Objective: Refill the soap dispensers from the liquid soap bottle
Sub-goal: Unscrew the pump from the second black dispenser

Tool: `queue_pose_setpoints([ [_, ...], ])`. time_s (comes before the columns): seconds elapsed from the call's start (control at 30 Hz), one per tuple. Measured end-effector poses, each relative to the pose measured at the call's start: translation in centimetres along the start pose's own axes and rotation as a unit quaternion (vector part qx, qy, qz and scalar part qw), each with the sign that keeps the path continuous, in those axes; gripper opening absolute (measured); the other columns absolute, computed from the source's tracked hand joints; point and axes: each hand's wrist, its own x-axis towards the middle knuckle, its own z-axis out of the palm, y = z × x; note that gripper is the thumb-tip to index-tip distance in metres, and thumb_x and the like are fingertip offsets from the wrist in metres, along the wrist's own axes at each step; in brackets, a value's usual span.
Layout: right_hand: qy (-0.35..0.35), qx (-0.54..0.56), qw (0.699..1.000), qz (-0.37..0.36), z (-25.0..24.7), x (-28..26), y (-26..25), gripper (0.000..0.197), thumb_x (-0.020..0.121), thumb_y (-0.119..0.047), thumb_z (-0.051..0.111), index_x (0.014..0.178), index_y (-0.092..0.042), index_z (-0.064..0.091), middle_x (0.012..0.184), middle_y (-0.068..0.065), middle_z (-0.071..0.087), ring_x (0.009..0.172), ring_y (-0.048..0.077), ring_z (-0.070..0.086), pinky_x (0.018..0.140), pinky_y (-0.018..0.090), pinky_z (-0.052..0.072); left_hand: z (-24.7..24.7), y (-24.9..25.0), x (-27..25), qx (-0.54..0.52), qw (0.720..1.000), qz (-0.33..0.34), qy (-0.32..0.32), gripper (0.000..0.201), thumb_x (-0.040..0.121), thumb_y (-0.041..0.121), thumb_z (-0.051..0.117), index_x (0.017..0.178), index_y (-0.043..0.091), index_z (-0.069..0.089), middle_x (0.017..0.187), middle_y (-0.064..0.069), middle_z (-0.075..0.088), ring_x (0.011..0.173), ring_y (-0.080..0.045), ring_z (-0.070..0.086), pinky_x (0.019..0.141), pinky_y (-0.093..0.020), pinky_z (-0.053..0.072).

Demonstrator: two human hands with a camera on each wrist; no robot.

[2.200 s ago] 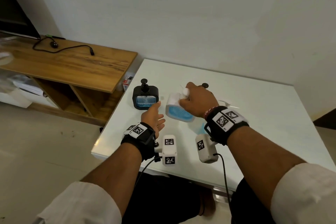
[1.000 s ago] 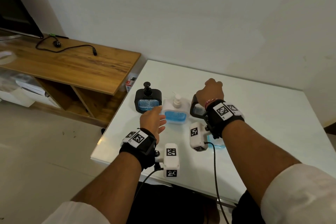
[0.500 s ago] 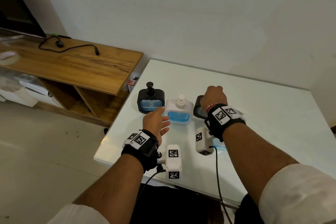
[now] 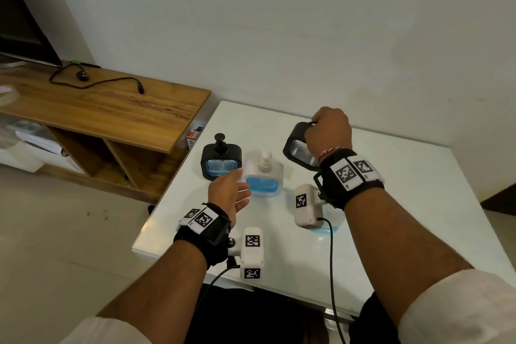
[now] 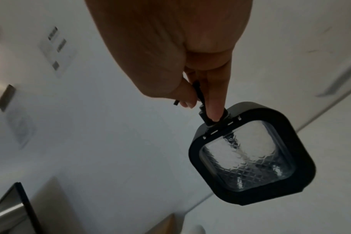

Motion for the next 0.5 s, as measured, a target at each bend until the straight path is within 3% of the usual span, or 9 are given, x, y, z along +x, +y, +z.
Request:
queue_pose_setpoints([
  [0.1,0.041,0.067,0.997,0.0,-2.1,-0.5,-0.3,0.028,0.088,-0.003,0.052,0.114,-0.006,0.063,0.12,0.012,0.055,0.106,0.027,0.057,0.077,0.025,0.036,-0.1,0.0,-0.5,-0.011,1.0,0.012,-0.014,0.034,0.102,0.032,0.061,0.128,0.01,0.058,0.101,-0.009,0.067,0.09,-0.023,0.066,0.07,-0.031,0.053],
  [0.27,0.064,0.168,0.984,-0.005,-4.3,-1.6,0.1,0.025,0.085,0.0,0.051,0.102,-0.011,0.066,0.109,0.007,0.064,0.096,0.02,0.06,0.078,0.024,0.042,0.2,-0.3,-2.2,-0.028,0.998,0.017,-0.05,0.033,0.098,0.038,0.066,0.119,0.013,0.058,0.108,-0.012,0.066,0.094,-0.025,0.067,0.073,-0.033,0.055],
  [0.4,0.045,0.258,0.965,0.011,-5.0,-3.3,0.9,0.023,0.082,-0.004,0.052,0.077,-0.026,0.06,0.09,0.005,0.066,0.081,0.03,0.068,0.076,0.044,0.058,0.6,-0.9,-3.7,-0.024,0.995,0.026,-0.09,0.037,0.095,0.047,0.067,0.115,0.018,0.057,0.114,-0.012,0.064,0.1,-0.025,0.066,0.078,-0.035,0.054],
  [0.5,0.029,0.289,0.957,0.009,-6.3,-4.7,0.9,0.025,0.084,-0.003,0.056,0.074,-0.026,0.059,0.086,0.008,0.067,0.07,0.03,0.069,0.069,0.043,0.06,0.7,-1.2,-4.7,-0.019,0.993,0.032,-0.11,0.042,0.09,0.053,0.068,0.113,0.021,0.055,0.122,-0.012,0.062,0.109,-0.028,0.064,0.087,-0.038,0.052],
])
